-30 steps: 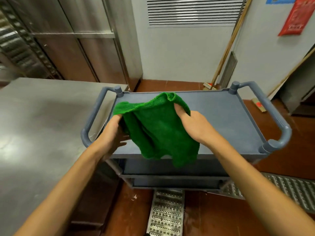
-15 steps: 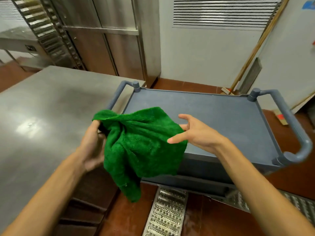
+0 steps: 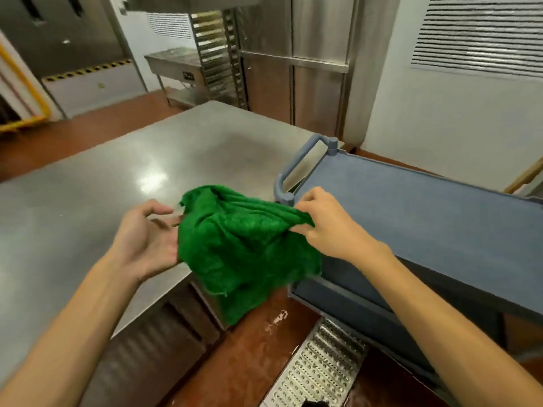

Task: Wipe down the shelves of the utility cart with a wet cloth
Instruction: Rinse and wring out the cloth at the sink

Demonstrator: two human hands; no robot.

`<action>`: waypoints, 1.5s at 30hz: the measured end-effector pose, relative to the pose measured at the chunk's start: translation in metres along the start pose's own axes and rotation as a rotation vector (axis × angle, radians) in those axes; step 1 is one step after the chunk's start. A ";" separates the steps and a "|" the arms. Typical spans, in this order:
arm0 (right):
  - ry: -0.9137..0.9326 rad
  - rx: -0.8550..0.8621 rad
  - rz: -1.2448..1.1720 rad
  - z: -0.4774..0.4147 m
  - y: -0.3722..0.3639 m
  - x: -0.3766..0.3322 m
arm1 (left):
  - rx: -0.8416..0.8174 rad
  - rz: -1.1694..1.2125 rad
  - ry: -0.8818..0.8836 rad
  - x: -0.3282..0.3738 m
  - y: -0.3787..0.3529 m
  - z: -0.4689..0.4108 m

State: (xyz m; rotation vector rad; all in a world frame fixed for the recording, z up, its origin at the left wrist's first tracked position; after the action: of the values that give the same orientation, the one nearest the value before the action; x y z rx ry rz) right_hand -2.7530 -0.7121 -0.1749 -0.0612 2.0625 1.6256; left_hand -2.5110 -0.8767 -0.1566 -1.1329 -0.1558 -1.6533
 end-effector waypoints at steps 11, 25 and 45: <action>0.289 0.115 -0.518 0.016 -0.067 -0.221 | 0.610 -0.304 -0.496 -0.018 0.196 0.172; 0.794 -0.120 -0.617 0.000 -0.165 -0.488 | 1.430 -0.752 -0.634 -0.034 0.400 0.333; 0.783 -0.499 -0.580 -0.112 -0.319 -0.742 | 1.891 -0.627 -0.239 0.062 0.590 0.372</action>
State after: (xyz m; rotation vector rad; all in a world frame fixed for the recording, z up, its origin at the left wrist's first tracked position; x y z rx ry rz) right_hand -2.0400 -1.1060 -0.1371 -1.5182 1.7642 1.8165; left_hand -1.8133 -0.9417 -0.1583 0.2874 -1.8724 -1.0130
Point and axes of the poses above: each hand's wrist, its own z-axis away from the middle knuckle, its own y-axis out of the back of the hand, x = y × z, the point moved 1 cm from there along -z, towards the middle knuckle, and after that the axes turned 6 degrees about x, right-handed, at the moved point
